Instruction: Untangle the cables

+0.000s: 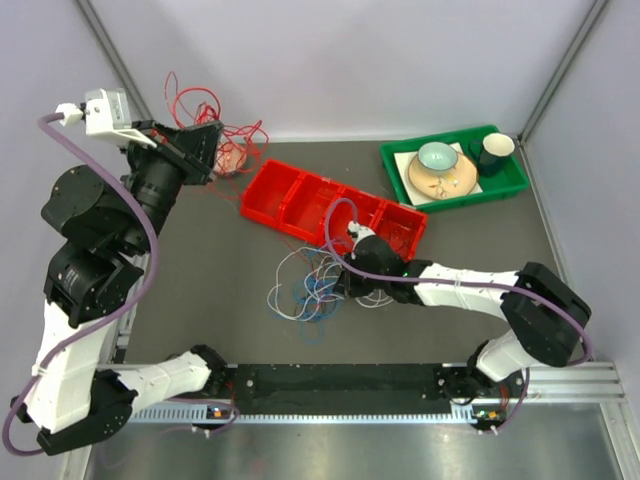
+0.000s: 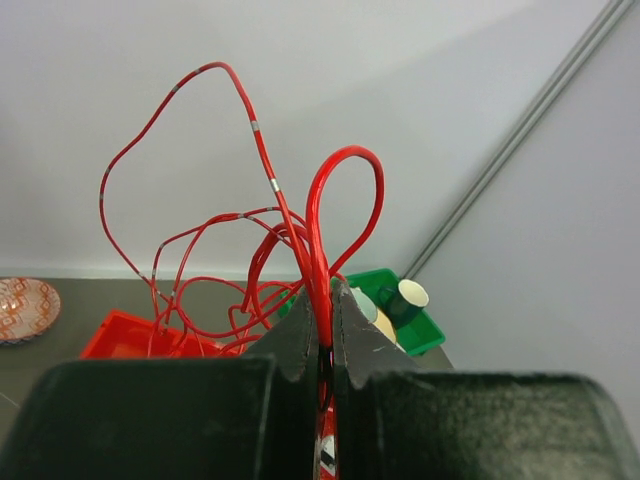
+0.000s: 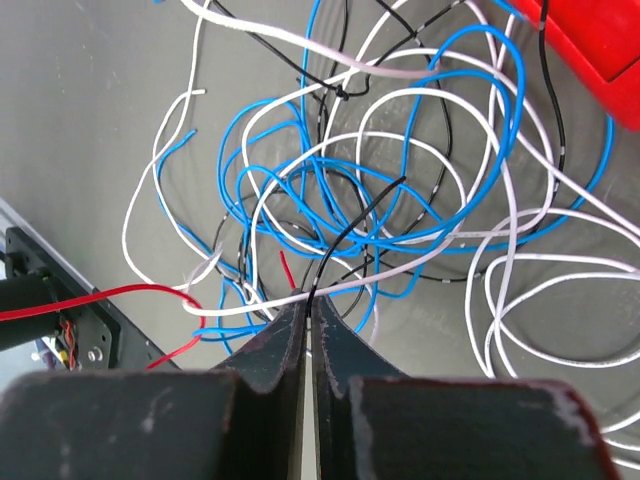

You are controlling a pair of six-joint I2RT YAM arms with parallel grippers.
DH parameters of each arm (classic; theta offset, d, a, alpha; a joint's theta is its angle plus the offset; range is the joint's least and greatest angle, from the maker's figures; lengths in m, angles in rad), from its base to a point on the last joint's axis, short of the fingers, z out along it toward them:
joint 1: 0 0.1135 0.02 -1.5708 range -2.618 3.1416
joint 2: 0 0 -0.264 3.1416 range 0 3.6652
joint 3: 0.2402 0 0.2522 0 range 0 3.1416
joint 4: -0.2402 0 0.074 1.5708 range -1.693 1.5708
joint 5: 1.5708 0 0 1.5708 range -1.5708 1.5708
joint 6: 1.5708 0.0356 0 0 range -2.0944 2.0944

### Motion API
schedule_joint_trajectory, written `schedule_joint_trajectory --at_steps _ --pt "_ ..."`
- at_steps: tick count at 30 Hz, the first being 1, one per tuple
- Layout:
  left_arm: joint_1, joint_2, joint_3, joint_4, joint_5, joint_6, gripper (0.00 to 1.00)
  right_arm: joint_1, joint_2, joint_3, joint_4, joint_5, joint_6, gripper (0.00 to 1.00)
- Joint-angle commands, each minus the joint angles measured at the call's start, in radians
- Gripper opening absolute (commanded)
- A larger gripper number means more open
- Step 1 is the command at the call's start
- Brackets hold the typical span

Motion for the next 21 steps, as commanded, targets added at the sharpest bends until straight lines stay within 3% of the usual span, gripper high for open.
schedule_joint_trajectory --at_steps 1,7,14,16,17,21 --pt "0.002 0.012 0.089 0.029 -0.046 0.052 0.0 0.013 -0.026 -0.025 0.056 0.026 0.006 0.0" --pt "0.002 0.029 0.147 0.049 -0.067 0.096 0.0 0.013 -0.125 -0.117 0.019 0.043 0.002 0.0" --pt "0.002 0.015 0.067 0.084 -0.078 0.09 0.0 0.013 -0.241 -0.116 -0.064 0.072 -0.03 0.0" --pt "0.002 0.011 0.05 0.087 -0.077 0.084 0.0 0.013 -0.255 -0.094 -0.067 0.076 -0.053 0.16" --pt "0.001 0.005 0.032 0.09 -0.078 0.083 0.0 0.013 -0.256 -0.088 -0.067 0.076 -0.063 0.31" --pt "0.002 -0.003 0.012 0.092 -0.086 0.078 0.0 0.016 -0.209 -0.019 -0.084 0.099 -0.125 0.45"
